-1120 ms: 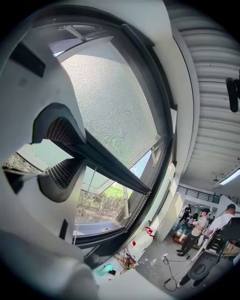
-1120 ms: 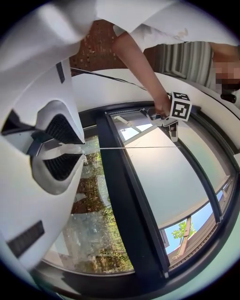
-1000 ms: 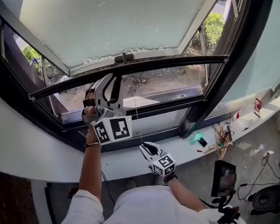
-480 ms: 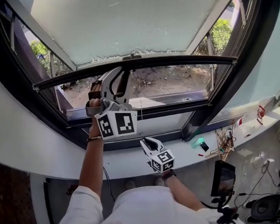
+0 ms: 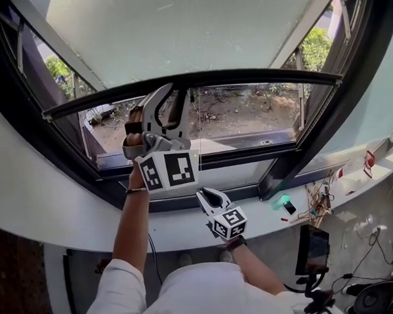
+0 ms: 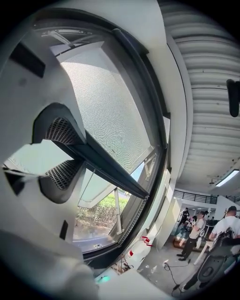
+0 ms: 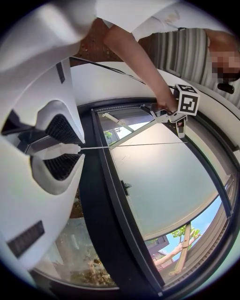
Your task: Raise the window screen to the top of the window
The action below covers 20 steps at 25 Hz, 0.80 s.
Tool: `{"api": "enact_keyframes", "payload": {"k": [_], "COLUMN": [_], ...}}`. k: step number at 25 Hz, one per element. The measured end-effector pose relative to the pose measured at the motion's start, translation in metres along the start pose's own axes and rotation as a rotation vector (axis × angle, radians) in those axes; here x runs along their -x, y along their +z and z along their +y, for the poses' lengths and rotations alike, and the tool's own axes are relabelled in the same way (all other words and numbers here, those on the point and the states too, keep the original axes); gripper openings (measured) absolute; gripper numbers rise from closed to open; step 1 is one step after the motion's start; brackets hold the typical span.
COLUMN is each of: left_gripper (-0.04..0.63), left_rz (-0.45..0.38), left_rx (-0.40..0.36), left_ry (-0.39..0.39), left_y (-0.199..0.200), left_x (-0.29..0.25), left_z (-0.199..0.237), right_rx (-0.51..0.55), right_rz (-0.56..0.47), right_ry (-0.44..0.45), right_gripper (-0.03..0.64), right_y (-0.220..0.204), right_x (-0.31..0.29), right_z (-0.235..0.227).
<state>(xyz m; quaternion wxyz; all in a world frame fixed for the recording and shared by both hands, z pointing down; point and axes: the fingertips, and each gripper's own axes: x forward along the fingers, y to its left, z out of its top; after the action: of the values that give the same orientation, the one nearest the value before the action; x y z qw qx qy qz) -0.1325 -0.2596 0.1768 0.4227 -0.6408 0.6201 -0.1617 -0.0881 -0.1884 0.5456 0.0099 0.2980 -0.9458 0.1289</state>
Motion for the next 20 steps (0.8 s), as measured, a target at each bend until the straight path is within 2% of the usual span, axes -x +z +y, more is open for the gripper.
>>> {"api": "enact_keyframes", "payload": {"k": [3, 7, 11, 16, 20], "left_gripper": [0.089, 0.089, 0.091, 0.091, 0.091], "left_rz": [0.001, -0.024, -0.024, -0.052, -0.079], "left_rx": [-0.003, -0.017, 0.001, -0.020, -0.043], "left_ry": [-0.004, 0.021, 0.016, 0.000, 0.025], "left_y": [0.009, 0.016, 0.024, 0.032, 0.040], "left_x": [0.000, -0.002, -0.005, -0.008, -0.011], "left_z": [0.010, 0.018, 0.027, 0.035, 0.043], "right_rx": [0.039, 0.036, 0.045, -0.048, -0.045], "right_rz": [-0.007, -0.026, -0.038, -0.015, -0.047], "right_ry": [-0.004, -0.009, -0.015, -0.033, -0.031], "right_gripper": [0.064, 0.064, 0.064, 0.064, 0.064], "right_y": [0.011, 0.022, 0.035, 0.045, 0.058], "right_x": [0.000, 0.000, 0.000, 0.000, 0.003], "right_z": [0.003, 0.001, -0.003, -0.009, -0.009]}}
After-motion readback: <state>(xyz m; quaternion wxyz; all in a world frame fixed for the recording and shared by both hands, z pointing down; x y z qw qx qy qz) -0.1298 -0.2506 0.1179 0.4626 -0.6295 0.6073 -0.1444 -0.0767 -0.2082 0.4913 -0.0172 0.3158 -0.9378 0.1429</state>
